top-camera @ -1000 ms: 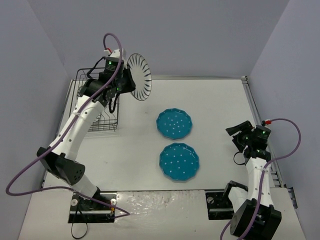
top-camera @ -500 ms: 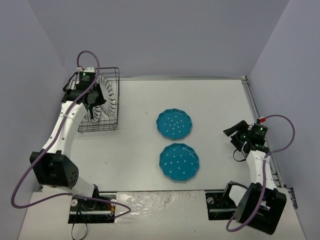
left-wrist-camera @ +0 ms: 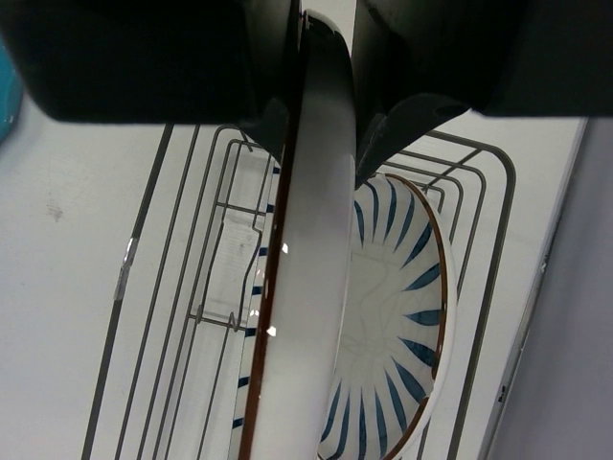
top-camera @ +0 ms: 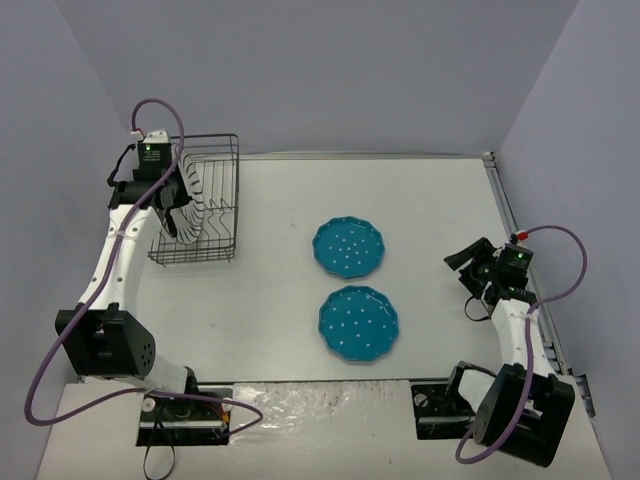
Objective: Load the plates into the dish rack
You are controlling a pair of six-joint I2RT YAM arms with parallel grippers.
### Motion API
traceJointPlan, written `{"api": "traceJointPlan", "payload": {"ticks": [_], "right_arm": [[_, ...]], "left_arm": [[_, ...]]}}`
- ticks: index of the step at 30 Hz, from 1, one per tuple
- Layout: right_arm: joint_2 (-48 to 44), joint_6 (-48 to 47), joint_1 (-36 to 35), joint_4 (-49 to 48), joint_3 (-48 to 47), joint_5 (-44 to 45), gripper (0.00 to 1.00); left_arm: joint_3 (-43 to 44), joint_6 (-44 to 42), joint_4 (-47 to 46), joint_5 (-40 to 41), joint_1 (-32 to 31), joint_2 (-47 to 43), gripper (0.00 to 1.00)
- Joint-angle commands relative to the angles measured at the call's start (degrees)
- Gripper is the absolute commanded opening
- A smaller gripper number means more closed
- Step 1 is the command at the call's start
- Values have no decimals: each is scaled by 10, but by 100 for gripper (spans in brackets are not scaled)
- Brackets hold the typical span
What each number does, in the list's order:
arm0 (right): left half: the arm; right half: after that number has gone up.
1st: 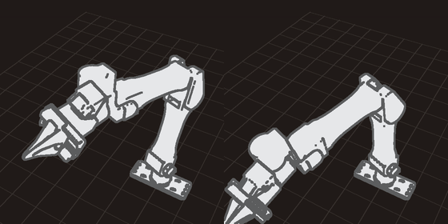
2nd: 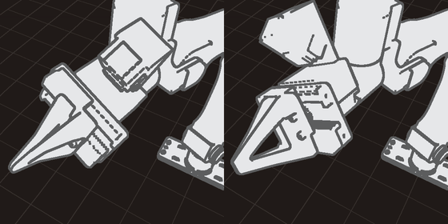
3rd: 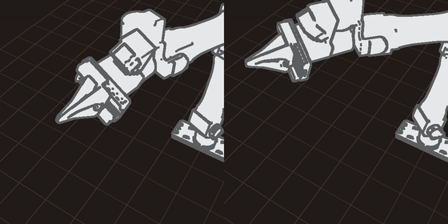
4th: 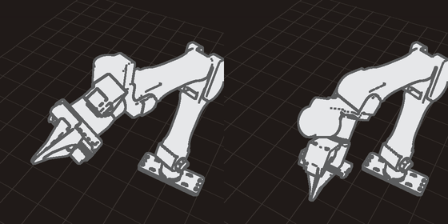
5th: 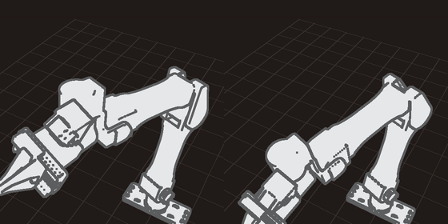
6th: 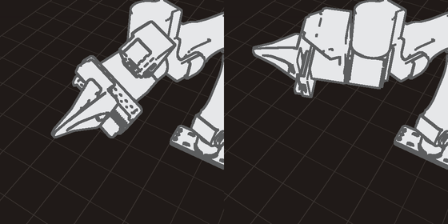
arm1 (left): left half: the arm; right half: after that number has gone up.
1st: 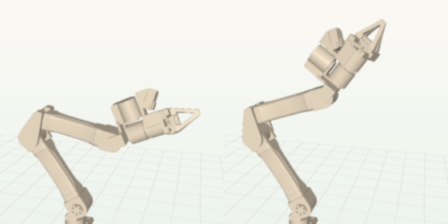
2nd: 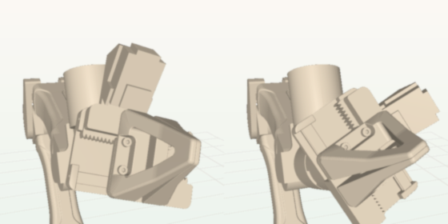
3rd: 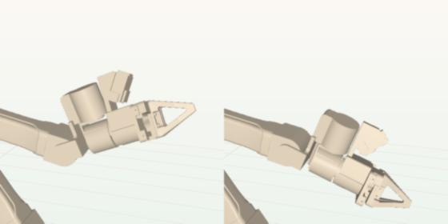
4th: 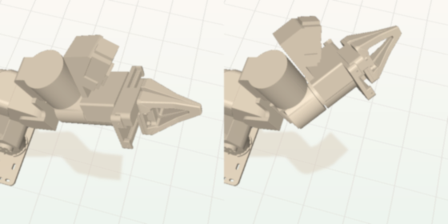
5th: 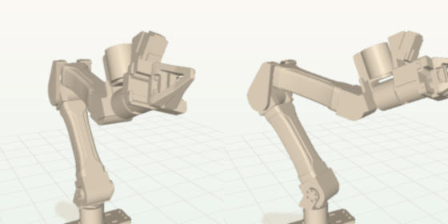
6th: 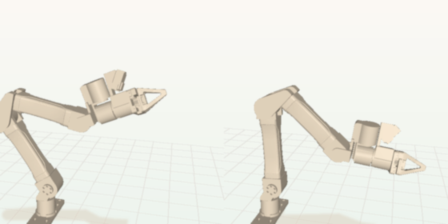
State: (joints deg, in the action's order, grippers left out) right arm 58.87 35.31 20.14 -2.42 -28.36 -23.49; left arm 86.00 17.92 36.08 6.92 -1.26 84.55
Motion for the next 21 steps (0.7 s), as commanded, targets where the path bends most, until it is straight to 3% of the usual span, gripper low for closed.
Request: {"api": "traceJointPlan", "payload": {"ticks": [1, 21], "right_arm": [[-3, -4, -5, -29, -19, -11, 62], [-12, 1, -5, -29, -10, -7, 62]], "left_arm": [[38, -29, -89, 46, 8, -38, 0], [-4, -54, -136, 22, 42, -18, 0]]}}
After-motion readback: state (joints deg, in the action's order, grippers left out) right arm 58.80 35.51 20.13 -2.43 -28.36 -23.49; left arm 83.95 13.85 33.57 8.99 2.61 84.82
